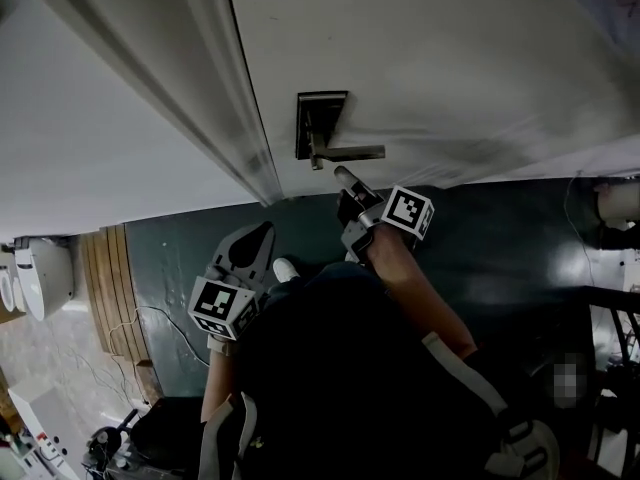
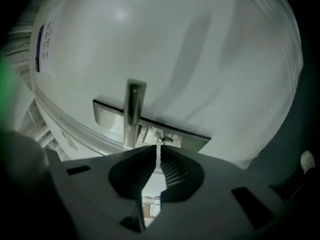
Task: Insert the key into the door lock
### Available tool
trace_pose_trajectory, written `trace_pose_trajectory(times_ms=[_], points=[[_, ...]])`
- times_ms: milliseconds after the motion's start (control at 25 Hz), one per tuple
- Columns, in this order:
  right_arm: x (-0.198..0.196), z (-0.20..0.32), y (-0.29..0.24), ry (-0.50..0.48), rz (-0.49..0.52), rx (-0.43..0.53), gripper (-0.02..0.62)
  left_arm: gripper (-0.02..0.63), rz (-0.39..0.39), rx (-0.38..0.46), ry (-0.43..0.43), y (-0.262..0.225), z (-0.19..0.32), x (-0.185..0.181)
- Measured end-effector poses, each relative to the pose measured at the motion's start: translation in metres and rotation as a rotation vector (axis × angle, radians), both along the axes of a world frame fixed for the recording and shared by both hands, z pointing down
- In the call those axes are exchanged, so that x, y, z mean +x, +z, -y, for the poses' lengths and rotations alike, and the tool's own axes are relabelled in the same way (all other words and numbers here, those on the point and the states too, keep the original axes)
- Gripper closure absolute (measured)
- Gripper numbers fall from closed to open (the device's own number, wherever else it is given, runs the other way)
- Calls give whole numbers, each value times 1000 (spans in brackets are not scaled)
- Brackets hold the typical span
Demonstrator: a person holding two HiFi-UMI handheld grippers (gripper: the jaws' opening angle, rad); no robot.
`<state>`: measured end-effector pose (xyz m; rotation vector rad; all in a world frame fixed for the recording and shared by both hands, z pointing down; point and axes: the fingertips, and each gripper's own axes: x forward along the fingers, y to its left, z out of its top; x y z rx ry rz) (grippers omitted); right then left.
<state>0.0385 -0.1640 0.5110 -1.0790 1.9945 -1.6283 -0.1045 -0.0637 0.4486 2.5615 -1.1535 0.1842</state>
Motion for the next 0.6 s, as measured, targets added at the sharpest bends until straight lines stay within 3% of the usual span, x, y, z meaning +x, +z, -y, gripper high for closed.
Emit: trace_pose_trajectory(times_ms=[240,600], points=[[39,-12,-26,3,-123,110,561,598,-20,-13,40,-4,8,29],[89,-29,-78,-13,-483,343,566,598,-45,24,125,-18,25,80]])
